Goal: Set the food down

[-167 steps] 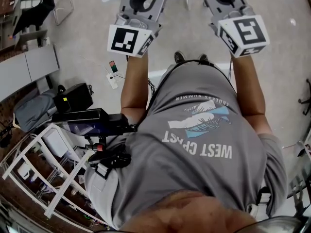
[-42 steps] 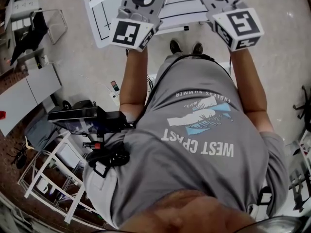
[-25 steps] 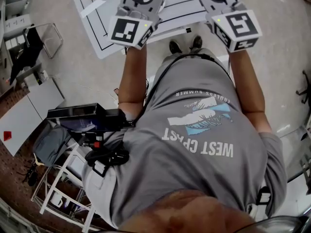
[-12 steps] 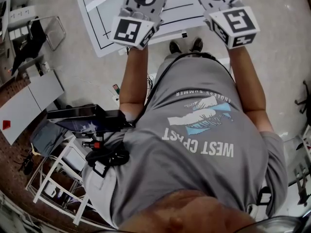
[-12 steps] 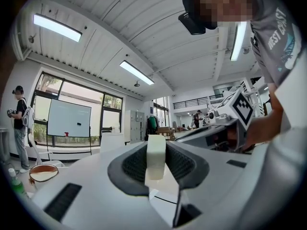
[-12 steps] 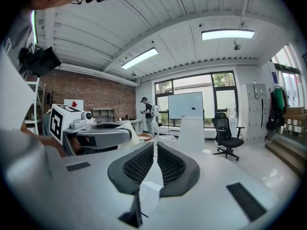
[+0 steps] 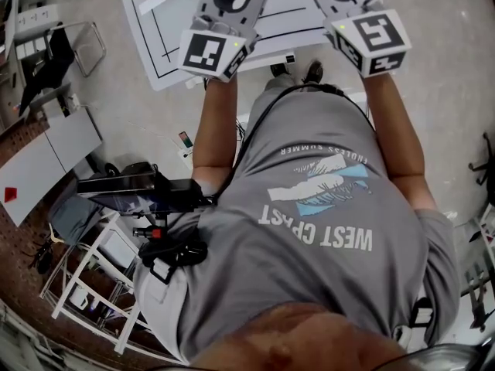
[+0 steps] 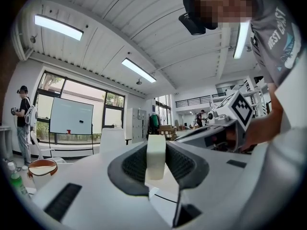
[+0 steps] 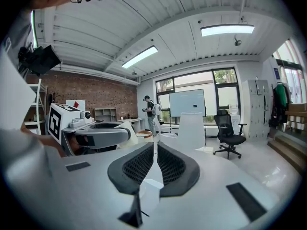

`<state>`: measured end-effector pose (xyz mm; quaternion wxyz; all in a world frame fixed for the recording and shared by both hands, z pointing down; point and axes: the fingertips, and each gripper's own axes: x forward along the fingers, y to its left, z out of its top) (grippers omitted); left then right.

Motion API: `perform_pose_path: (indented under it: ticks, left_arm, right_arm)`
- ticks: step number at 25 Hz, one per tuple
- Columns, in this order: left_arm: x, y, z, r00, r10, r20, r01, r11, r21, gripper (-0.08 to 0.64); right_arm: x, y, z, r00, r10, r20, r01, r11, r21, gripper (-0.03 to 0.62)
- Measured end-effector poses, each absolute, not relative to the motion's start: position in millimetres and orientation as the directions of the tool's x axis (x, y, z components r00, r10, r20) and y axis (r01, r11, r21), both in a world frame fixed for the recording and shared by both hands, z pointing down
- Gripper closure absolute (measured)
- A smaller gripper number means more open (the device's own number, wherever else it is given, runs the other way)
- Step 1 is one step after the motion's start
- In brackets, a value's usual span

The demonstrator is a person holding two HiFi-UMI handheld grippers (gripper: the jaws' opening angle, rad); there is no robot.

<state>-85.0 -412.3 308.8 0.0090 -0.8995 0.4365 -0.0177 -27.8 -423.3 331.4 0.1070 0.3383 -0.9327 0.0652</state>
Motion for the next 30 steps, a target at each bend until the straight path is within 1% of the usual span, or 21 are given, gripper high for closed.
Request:
perform_pose_path:
  ticks: [9, 16, 26, 30]
  left_arm:
    - [-109.8, -428.0, 314.1, 0.67, -0.742, 0.02, -0.743, -0.67, -0.002, 0.456]
    - [-105.5, -428.8, 321.8, 0.711, -0.703, 0.018, -0.704, -0.71, 0.013, 0.456]
    - [-107.4, -452.0, 337.8, 0.706, -0.706, 0.059, -0.708, -0.706, 0.026, 0.456]
    - [-108.2, -462.0, 352.1, 0.689, -0.719, 0.09, -0.724, -0.687, 0.059, 0.456]
  right_arm:
    - [-56.7, -435.9, 334.0, -0.705, -0.655, 0.272, -0.688, 0.725, -0.037, 0.583]
    - [-56.0, -429.8, 342.2, -0.67, -0.681, 0.297, -0.718, 0.695, -0.026, 0.582]
    - [-66.9, -455.3, 354.1, -0.689, -0.644, 0.333, -0.692, 0.721, -0.04, 0.583]
    - [-66.9, -462.9, 369.3, -0.695, -0.624, 0.357, -0.682, 0.729, -0.053, 0.582]
